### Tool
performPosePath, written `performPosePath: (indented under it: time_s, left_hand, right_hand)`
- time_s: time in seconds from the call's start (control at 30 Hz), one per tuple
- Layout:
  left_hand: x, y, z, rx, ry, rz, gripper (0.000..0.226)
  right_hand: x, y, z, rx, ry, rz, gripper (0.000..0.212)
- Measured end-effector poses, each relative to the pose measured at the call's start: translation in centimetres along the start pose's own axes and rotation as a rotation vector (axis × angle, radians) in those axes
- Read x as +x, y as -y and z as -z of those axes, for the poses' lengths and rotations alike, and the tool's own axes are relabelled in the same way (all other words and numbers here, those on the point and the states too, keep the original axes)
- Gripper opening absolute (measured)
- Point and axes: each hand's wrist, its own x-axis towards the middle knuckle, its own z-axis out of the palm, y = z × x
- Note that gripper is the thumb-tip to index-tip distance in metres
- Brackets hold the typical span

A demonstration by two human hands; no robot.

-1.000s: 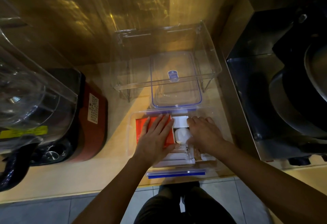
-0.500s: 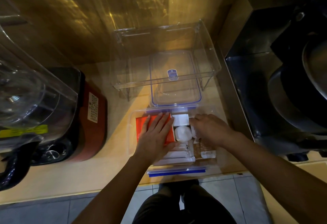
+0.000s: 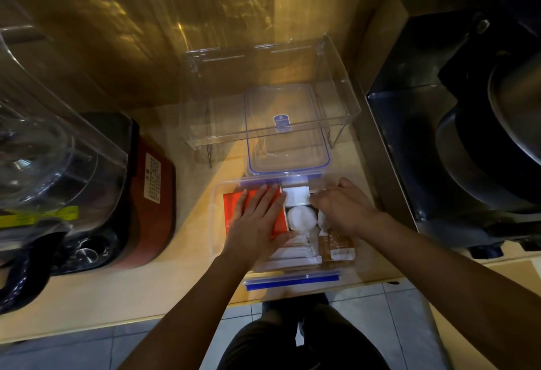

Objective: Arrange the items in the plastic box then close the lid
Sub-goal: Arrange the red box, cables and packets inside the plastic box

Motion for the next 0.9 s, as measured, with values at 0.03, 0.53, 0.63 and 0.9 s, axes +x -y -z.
performPosePath:
  time_s: [0.03,0.53,0.63,0.9]
  left_hand:
    - [0.0,0.1,0.0,-0.008,0.003,-0.002,0.080]
    - [1.2,-4.8,3.3,-0.646,-0.072,0.079,0.065]
    - [1.6,-6.0,3.6,-0.808,0.084,0.110,0.081]
    - [1.4,-6.1,3.6,-1.332,0.148,0.444,0.011]
  right_hand:
    - [-0.1,-0.1,0.1,0.006,0.001,0.010,0.031]
    - [-1.7,0.0,2.9,1.202,-0.027,-0.327,0.013]
    - [-1.9,0.6,3.0,1.300,-0.030,-0.365,0.021]
    - [-2.8,0.6,3.2,1.455,-0.046,-0.377,0.008]
